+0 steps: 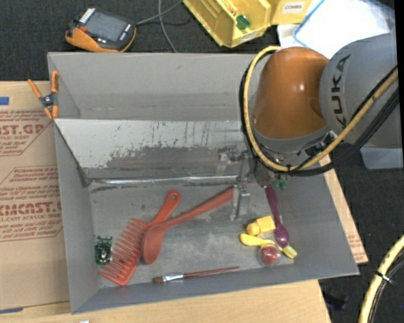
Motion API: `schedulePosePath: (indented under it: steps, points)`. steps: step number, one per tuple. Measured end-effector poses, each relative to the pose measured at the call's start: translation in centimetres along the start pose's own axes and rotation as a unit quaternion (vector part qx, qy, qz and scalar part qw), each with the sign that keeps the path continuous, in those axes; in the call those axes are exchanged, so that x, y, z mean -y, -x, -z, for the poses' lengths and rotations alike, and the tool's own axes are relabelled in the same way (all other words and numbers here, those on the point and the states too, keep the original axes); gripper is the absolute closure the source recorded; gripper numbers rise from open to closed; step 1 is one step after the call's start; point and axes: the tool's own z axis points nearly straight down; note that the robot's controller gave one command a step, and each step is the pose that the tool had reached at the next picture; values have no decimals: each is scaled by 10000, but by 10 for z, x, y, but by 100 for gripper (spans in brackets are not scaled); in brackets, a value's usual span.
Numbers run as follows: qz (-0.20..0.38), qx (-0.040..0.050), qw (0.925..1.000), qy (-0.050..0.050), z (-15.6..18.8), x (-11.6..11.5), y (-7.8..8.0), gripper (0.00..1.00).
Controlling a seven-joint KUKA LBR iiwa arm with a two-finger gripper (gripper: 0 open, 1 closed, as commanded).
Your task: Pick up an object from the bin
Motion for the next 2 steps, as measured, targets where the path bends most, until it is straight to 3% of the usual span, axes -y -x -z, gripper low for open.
schedulePosePath:
  steps: [1,2]
  points:
    - [-2,40,10000,1,5,0,2,0]
    - [441,58,9990,0,-113,-54,6,0]
